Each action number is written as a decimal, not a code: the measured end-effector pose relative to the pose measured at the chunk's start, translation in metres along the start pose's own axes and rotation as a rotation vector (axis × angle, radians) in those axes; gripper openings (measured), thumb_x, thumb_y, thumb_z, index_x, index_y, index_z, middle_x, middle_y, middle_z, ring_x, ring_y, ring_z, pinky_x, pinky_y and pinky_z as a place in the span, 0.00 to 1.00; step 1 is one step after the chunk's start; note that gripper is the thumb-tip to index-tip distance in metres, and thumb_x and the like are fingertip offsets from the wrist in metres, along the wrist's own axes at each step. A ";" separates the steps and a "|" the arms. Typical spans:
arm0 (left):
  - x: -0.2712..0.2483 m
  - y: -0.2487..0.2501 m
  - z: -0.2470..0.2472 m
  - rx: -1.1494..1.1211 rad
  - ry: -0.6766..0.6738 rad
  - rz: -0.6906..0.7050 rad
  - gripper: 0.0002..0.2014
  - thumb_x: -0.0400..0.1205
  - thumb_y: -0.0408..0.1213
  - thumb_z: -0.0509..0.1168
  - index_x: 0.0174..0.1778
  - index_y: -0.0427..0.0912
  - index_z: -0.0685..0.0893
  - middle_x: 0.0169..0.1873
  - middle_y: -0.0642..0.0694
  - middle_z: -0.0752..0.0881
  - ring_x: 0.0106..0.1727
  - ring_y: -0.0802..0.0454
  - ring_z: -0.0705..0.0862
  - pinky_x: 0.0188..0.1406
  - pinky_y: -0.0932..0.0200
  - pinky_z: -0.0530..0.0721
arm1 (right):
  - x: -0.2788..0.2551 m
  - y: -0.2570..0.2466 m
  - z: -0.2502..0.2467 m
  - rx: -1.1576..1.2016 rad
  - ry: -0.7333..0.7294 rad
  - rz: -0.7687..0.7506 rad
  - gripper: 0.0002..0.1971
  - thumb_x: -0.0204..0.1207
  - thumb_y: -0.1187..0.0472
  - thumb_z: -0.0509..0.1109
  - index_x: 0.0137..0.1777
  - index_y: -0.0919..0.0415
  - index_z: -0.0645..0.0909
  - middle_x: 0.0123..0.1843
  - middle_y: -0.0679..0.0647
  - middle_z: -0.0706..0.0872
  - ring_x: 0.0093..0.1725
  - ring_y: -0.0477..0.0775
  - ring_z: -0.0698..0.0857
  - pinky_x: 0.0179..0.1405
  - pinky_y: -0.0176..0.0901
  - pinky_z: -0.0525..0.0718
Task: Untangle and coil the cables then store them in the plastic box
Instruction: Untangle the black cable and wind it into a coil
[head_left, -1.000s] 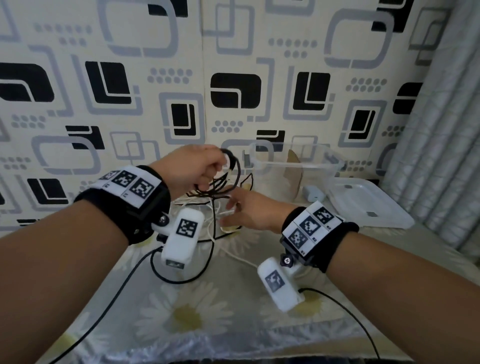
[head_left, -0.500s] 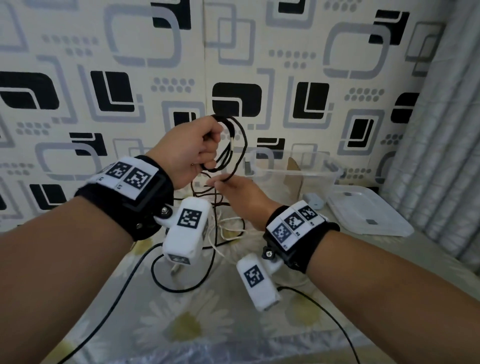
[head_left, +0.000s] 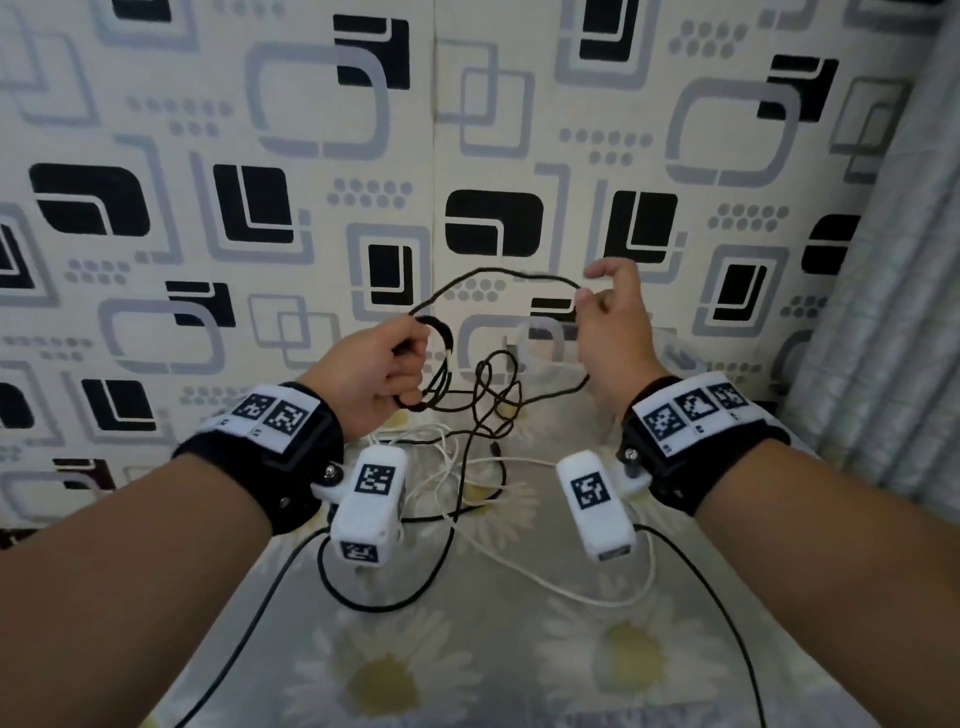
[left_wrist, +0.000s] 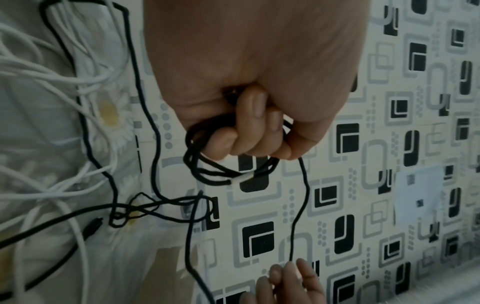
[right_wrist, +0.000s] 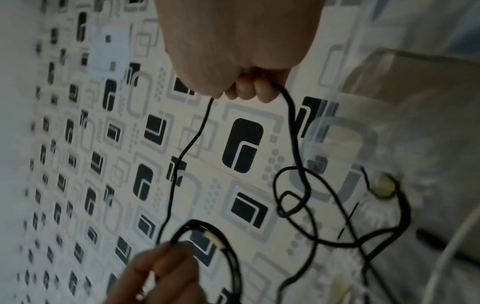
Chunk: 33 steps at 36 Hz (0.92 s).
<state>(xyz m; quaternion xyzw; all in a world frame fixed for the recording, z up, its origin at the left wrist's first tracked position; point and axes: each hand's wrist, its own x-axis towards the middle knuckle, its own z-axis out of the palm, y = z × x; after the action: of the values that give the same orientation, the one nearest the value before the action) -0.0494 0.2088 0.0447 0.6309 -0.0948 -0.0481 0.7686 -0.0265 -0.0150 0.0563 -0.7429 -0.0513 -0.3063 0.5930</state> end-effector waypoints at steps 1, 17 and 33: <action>0.002 -0.003 -0.001 -0.036 -0.017 -0.010 0.17 0.84 0.37 0.57 0.27 0.44 0.70 0.16 0.54 0.58 0.15 0.57 0.55 0.19 0.62 0.60 | -0.001 0.004 0.002 -0.072 -0.031 -0.028 0.09 0.85 0.64 0.56 0.57 0.48 0.72 0.36 0.49 0.75 0.28 0.46 0.72 0.23 0.35 0.73; 0.033 -0.025 -0.044 -0.569 0.009 0.013 0.16 0.81 0.44 0.58 0.27 0.46 0.72 0.15 0.55 0.60 0.11 0.59 0.57 0.17 0.65 0.58 | -0.021 0.053 0.047 -0.556 -0.451 -0.201 0.10 0.81 0.65 0.61 0.56 0.51 0.77 0.38 0.46 0.79 0.32 0.46 0.76 0.30 0.43 0.74; 0.096 -0.023 -0.045 -0.763 0.089 0.126 0.19 0.88 0.48 0.50 0.32 0.47 0.71 0.20 0.55 0.61 0.17 0.58 0.59 0.23 0.66 0.66 | 0.002 0.051 0.076 -0.502 -0.720 -0.236 0.11 0.81 0.60 0.65 0.58 0.45 0.83 0.32 0.42 0.77 0.29 0.40 0.75 0.34 0.35 0.73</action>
<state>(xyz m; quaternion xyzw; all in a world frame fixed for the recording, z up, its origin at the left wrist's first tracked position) 0.0550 0.2293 0.0219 0.2939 -0.0754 -0.0053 0.9528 0.0275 0.0386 0.0060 -0.9119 -0.2629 -0.0969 0.2999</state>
